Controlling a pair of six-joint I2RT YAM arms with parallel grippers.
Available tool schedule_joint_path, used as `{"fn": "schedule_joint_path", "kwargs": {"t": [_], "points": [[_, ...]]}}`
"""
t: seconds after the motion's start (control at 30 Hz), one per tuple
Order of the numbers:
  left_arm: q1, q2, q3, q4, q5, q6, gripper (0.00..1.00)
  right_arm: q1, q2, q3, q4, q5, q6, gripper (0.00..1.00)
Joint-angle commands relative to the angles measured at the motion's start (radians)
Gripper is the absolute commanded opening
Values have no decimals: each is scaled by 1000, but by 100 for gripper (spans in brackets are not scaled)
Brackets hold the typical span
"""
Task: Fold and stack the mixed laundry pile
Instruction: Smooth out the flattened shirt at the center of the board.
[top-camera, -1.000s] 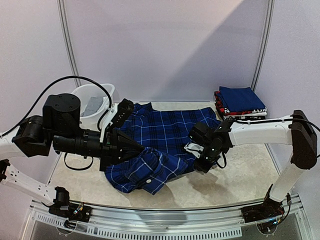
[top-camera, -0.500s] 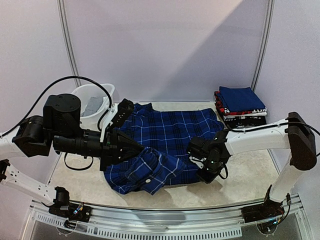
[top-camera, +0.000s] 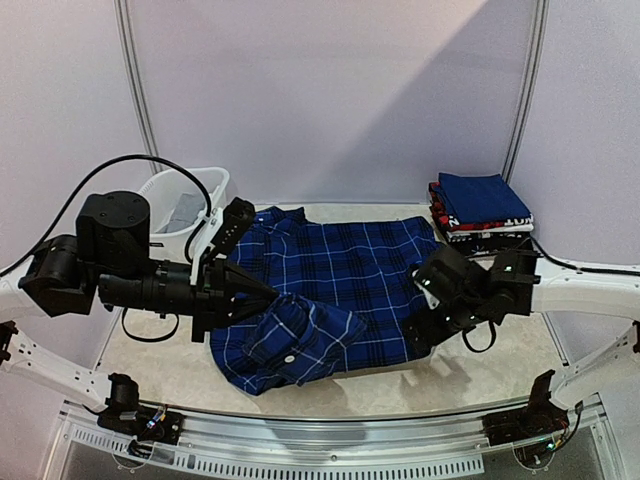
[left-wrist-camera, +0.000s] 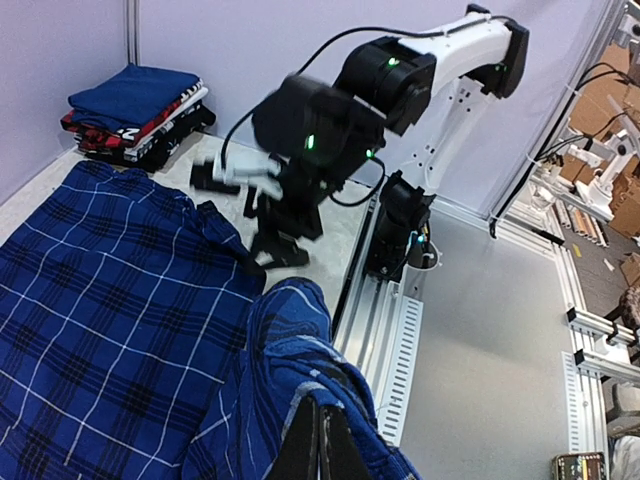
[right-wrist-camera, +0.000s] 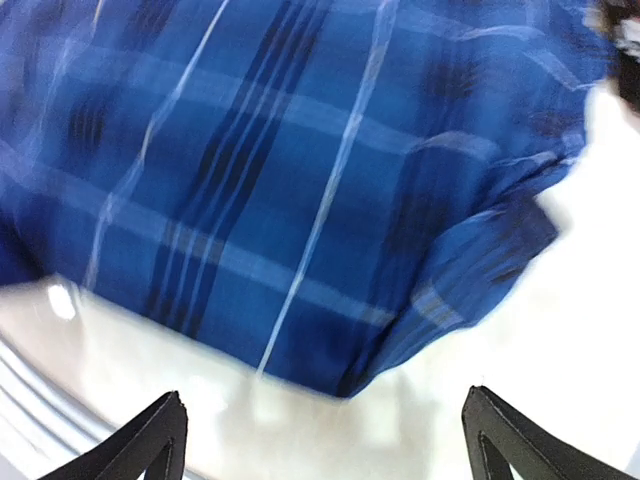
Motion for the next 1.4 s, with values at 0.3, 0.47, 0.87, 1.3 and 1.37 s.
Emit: {"fn": "schedule_joint_path", "kwargs": {"t": [0.3, 0.47, 0.87, 1.3, 1.37], "points": [[46, 89, 5, -7, -184, -11, 0, -217, -346, -283, 294, -1, 398, 91], [136, 132, -19, 8, -177, -35, 0, -221, -290, -285, 297, 40, 477, 91], [187, 126, -97, 77, -114, -50, 0, -225, -170, -284, 310, 89, 536, 84], [189, 88, -198, 153, -75, -51, 0, -243, 39, -111, 281, 122, 492, 75], [189, 87, -209, 158, -71, -49, 0, -247, 77, -65, 241, 156, 477, 70]]}}
